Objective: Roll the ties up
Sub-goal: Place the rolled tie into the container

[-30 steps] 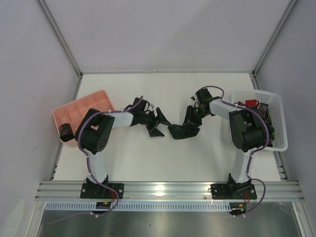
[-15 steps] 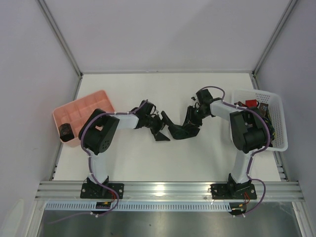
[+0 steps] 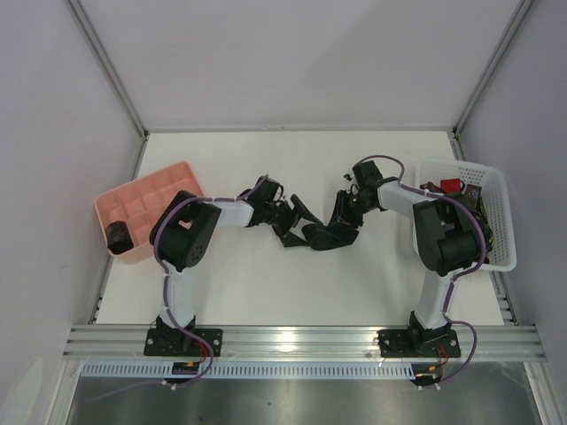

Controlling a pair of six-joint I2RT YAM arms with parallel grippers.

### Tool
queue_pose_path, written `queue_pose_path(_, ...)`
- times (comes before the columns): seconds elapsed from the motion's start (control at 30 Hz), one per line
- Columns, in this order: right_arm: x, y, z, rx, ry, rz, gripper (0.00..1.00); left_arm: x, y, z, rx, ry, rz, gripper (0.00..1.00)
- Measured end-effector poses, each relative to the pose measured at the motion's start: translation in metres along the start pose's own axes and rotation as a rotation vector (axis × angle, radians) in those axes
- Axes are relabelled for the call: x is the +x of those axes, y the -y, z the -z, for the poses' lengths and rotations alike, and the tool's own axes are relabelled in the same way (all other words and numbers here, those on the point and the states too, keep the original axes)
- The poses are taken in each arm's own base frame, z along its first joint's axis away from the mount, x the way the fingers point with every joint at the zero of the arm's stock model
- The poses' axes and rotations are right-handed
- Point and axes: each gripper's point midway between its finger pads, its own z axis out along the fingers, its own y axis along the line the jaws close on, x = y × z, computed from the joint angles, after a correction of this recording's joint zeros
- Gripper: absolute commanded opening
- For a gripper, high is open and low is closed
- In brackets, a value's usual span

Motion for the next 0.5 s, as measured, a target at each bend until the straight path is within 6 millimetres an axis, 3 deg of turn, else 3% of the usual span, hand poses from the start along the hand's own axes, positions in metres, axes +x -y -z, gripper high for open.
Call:
queue_pose_path(0.3, 0.000, 0.000, -0.001, -0.002, 0.003, -0.010, 0.32, -0.003, 0.001, -0.006, -0.009, 0.023, -0.003, 0.79)
queue_pose_path(0.5, 0.000, 0.000, -0.002, -0.009, 0.007, -0.014, 0.32, 0.009, 0.001, -0.015, -0.024, 0.010, -0.018, 0.77)
